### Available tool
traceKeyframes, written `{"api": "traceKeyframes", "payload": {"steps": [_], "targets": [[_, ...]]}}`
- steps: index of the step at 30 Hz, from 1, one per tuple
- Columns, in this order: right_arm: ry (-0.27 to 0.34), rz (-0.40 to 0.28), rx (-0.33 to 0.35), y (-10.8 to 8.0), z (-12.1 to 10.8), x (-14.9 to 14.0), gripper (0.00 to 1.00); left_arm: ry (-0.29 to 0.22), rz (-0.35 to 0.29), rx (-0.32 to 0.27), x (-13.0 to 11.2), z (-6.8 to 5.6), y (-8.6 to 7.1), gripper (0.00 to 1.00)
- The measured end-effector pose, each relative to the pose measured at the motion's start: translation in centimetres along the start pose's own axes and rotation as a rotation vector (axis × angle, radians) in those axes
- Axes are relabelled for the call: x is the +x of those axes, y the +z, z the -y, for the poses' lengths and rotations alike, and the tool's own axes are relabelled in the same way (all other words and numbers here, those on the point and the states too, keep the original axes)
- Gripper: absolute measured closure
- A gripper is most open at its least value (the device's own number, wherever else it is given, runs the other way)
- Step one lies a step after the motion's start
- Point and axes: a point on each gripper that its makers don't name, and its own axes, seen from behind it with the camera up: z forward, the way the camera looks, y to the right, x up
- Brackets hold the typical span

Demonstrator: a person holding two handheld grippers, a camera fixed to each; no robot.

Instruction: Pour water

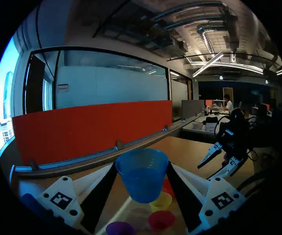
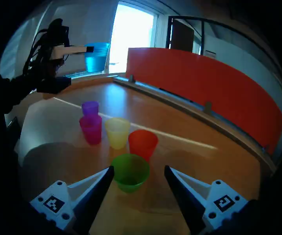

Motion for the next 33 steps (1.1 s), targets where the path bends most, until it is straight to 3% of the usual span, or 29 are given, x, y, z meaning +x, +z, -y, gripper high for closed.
{"api": "traceKeyframes", "payload": {"steps": [17, 33], "targets": [[0.010, 0.059, 0.060, 2.8, 1.7, -3.0, 0.01, -0.010, -0.006, -0.008, 0.0, -0.4, 0.0, 0.13], [0.012, 0.040, 0.051, 5.5, 1.7, -3.4, 0.01, 0.000, 0.001, -0.011, 0.0, -0.7, -0.5, 0.12]]}}
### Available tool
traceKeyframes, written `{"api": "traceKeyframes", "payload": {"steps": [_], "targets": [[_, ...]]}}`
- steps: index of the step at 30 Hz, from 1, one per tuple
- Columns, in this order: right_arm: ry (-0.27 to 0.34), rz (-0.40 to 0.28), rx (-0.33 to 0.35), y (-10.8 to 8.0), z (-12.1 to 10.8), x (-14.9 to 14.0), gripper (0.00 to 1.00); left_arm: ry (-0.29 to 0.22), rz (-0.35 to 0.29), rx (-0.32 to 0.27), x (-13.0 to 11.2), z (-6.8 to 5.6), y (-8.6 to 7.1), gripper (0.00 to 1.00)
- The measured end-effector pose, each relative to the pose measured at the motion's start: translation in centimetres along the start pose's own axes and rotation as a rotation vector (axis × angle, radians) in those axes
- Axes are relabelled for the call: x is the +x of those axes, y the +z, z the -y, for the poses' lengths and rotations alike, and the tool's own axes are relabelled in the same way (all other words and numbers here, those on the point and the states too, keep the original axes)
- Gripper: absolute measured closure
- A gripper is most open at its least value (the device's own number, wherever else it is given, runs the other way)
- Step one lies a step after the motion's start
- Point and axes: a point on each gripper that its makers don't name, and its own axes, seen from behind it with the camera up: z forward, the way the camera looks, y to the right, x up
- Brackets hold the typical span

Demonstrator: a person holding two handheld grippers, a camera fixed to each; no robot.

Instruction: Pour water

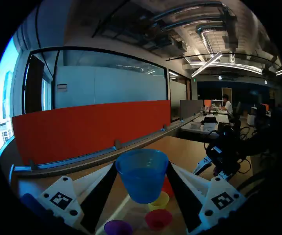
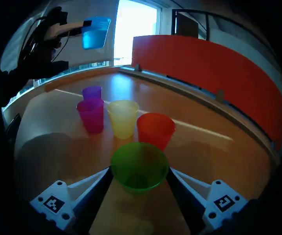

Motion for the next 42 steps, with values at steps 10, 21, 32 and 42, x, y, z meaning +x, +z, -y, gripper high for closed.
{"api": "traceKeyframes", "payload": {"steps": [10, 21, 32, 42], "targets": [[0.022, -0.023, 0.006, 0.1, 0.1, 0.1, 0.10, 0.000, 0.001, -0.001, -0.2, 0.0, 0.0, 0.13], [0.018, -0.075, 0.005, -0.7, 0.4, 1.3, 0.10, 0.006, 0.003, 0.008, -0.4, 0.2, -0.3, 0.13], [0.012, -0.177, 0.006, -2.1, 1.7, 4.9, 0.10, 0.006, 0.001, 0.012, -0.2, 0.1, -0.8, 0.12], [0.023, -0.288, 0.010, -3.6, 3.1, 8.7, 0.10, 0.010, -0.004, 0.017, 0.0, -0.1, -1.6, 0.13]]}}
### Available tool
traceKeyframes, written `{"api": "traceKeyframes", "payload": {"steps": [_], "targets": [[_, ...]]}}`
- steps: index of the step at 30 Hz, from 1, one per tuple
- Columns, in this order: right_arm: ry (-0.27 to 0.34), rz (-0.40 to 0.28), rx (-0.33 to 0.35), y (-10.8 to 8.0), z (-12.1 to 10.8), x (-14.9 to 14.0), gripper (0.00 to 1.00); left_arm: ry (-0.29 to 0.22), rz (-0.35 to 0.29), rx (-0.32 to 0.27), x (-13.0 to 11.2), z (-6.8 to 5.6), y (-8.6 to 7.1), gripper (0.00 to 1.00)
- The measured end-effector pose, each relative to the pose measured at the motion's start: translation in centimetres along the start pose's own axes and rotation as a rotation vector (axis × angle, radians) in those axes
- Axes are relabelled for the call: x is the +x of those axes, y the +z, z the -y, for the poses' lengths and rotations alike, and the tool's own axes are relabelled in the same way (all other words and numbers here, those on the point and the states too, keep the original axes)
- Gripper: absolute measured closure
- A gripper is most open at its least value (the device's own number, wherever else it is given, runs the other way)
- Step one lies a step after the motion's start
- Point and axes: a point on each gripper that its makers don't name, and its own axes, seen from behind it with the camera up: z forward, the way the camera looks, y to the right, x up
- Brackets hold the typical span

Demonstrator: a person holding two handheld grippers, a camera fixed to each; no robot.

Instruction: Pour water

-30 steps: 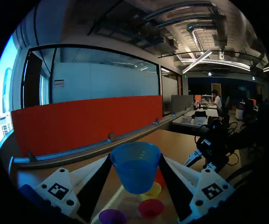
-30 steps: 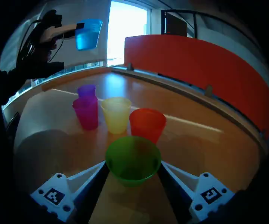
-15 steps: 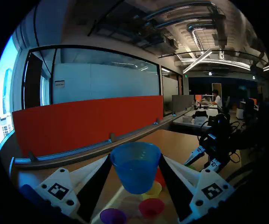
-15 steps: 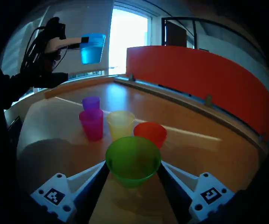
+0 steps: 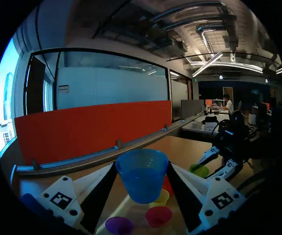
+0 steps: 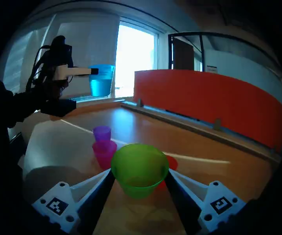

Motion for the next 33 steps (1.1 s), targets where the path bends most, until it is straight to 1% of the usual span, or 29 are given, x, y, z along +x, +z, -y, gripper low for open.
{"api": "traceKeyframes", "payload": {"steps": [5, 11, 22, 33], "targets": [[-0.003, -0.037, 0.008, -0.4, 0.7, 1.3, 0.10, 0.000, -0.007, -0.002, 0.3, -0.2, -0.3, 0.12], [0.003, -0.083, 0.007, -0.7, 1.0, 2.7, 0.10, -0.006, -0.009, -0.006, 0.2, -0.4, -0.5, 0.12], [0.002, -0.131, 0.011, -0.7, 1.5, 4.2, 0.10, -0.006, -0.007, -0.012, 0.1, -0.7, -0.6, 0.13], [0.002, -0.185, 0.036, -0.7, 2.3, 5.5, 0.10, -0.009, -0.006, -0.021, 0.0, -0.8, -0.6, 0.12]]}}
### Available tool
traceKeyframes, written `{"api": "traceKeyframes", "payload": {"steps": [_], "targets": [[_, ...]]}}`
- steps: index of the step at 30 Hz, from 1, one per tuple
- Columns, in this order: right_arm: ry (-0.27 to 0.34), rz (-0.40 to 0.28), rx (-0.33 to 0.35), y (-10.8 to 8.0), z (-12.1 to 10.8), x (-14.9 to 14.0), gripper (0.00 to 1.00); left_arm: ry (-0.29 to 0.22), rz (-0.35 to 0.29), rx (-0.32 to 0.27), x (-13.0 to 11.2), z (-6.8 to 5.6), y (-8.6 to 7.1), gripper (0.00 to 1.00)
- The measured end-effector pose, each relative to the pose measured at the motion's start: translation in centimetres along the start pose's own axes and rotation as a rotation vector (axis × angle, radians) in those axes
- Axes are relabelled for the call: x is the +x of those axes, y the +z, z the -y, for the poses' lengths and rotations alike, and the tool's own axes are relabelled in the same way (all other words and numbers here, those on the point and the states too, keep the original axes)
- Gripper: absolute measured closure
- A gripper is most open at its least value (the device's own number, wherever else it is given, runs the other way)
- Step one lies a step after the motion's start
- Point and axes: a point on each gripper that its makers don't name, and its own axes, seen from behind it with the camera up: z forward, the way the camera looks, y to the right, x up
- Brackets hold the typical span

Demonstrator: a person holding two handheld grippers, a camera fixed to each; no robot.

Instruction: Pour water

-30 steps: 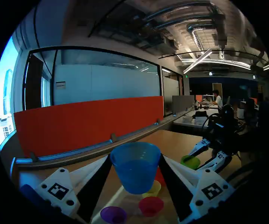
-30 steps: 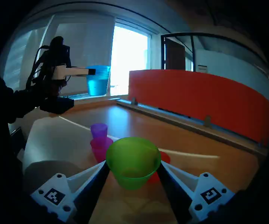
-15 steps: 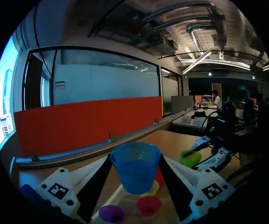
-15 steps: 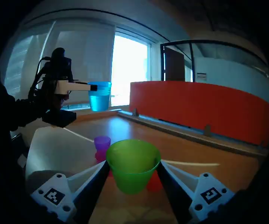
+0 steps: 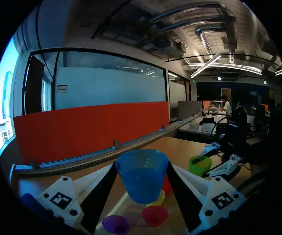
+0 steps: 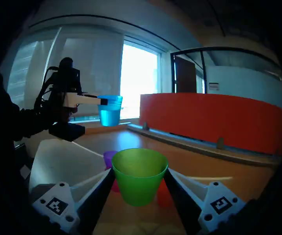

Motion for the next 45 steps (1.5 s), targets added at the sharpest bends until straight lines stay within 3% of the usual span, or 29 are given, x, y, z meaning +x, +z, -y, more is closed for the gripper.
{"api": "traceKeyframes", "payload": {"steps": [11, 23, 35, 45], "targets": [[-0.014, -0.047, 0.003, 0.2, 0.5, 0.9, 0.10, -0.004, -0.002, -0.003, -0.1, 0.0, 0.0, 0.13], [-0.024, -0.042, 0.031, 0.4, 1.2, 1.4, 0.10, -0.008, -0.009, -0.005, -0.1, 0.0, -0.3, 0.13], [-0.033, -0.022, 0.083, 1.9, 2.7, 1.0, 0.10, 0.018, -0.010, -0.011, -0.2, -0.2, -0.5, 0.13], [-0.031, -0.017, 0.123, 3.1, 3.8, 1.0, 0.10, 0.077, -0.025, 0.001, 0.1, -0.2, -1.0, 0.13]]}}
